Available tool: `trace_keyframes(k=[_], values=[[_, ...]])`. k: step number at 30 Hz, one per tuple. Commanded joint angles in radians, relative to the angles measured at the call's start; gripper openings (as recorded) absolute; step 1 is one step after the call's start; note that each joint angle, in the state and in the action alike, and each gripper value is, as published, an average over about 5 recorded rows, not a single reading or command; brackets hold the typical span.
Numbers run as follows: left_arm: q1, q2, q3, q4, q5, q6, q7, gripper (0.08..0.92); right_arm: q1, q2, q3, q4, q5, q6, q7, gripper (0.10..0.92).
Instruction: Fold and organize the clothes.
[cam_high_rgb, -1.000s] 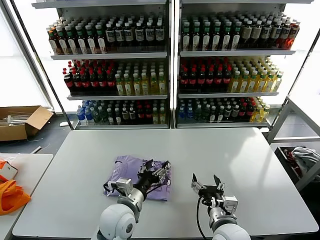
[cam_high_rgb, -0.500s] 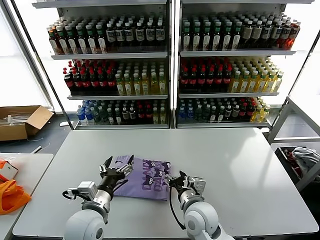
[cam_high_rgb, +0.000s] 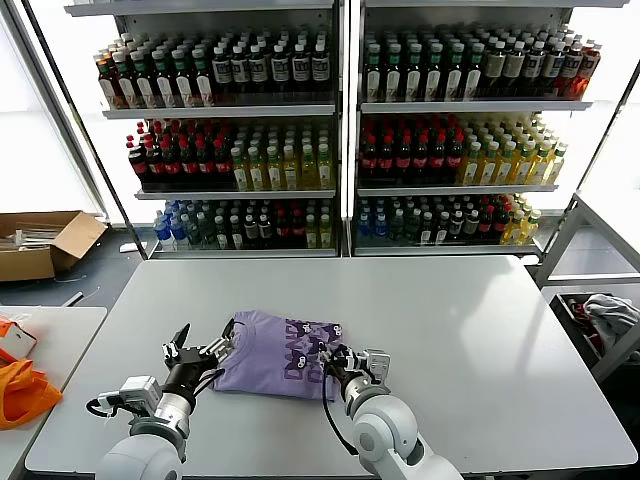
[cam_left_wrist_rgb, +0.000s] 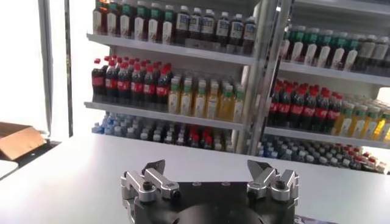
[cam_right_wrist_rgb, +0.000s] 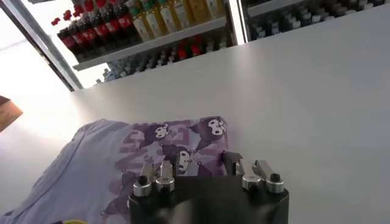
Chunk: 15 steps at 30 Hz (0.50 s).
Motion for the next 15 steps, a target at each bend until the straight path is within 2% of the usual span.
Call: trace_keyframes(k=[1, 9, 11, 15], values=[[0.027, 0.001, -0.028, -0.019, -0.001, 0.003, -0.006, 0.823, -0.036, -0.007, -0.004, 0.017, 0.013, -0.007, 0.022, 0.536], [0.031, -0.01, -0.022, -0.021, -0.003, 0.004, -0.012, 0.822, -0.061, -0.011, 0.001, 0.036, -0.005, -0.007, 0.013, 0.546], [0.032, -0.014, -0.02, -0.022, -0.003, 0.004, -0.012, 0.823, -0.064, -0.019, 0.007, 0.041, -0.01, -0.007, 0.011, 0.505], [0.031, -0.021, -0.018, -0.023, -0.002, 0.003, -0.012, 0.823, -0.068, -0.051, 0.024, 0.055, -0.012, -0.007, 0.002, 0.368]])
